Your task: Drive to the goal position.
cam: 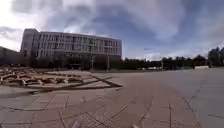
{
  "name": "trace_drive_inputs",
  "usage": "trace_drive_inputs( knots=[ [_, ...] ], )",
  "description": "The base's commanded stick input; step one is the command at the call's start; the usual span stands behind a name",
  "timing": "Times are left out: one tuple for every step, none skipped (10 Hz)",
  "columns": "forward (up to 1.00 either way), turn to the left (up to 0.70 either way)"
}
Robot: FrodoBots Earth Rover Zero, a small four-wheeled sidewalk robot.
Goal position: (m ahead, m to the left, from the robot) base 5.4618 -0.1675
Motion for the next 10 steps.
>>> trace_drive_inputs(
  knots=[
    [1.00,-0.22],
    [1.00,-0.10],
    [1.00,0.00],
    [1.00,-0.01],
    [1.00,-0.03],
    [1.00,-0.01],
    [1.00,-0.14],
    [1.00,-0.28],
    [1.00,-0.03],
    [1.00,-0.15]
  ],
)
